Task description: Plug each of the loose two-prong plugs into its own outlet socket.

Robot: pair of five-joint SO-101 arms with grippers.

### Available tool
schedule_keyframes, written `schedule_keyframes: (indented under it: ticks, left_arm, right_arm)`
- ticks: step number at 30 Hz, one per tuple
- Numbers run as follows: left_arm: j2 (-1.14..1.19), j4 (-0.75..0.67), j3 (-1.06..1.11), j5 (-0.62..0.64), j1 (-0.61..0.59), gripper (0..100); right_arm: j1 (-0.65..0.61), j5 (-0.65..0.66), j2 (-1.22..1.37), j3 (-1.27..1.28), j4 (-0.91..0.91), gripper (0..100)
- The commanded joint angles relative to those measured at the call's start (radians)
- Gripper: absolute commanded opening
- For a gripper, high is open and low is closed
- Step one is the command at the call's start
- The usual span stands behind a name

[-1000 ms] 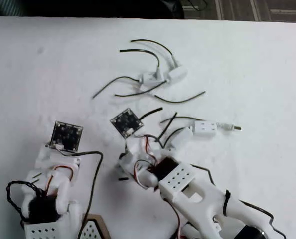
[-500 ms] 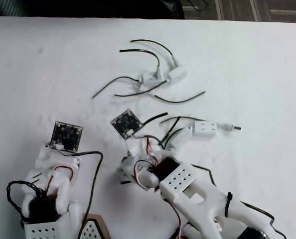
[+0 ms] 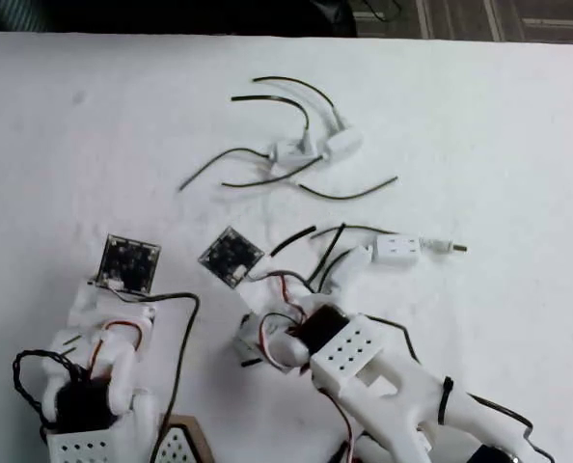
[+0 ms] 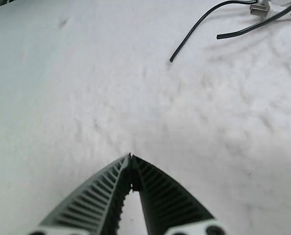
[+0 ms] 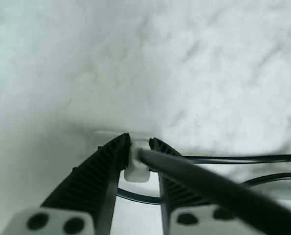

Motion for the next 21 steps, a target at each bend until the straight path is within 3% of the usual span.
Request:
schedule_keyframes:
  ticks: [1, 21]
  left_arm:
    - [-0.005, -0.014, -0.003, -0.006, -0.010, 2]
    - [-0.005, -0.014, -0.002, -0.038, -0.010, 2]
  right_arm:
    - [0.007, 0.031, 0.008, 0.057, 0.064, 6.3]
    - [0.002, 0.028, 0.008, -0.210, 0.249, 8.4]
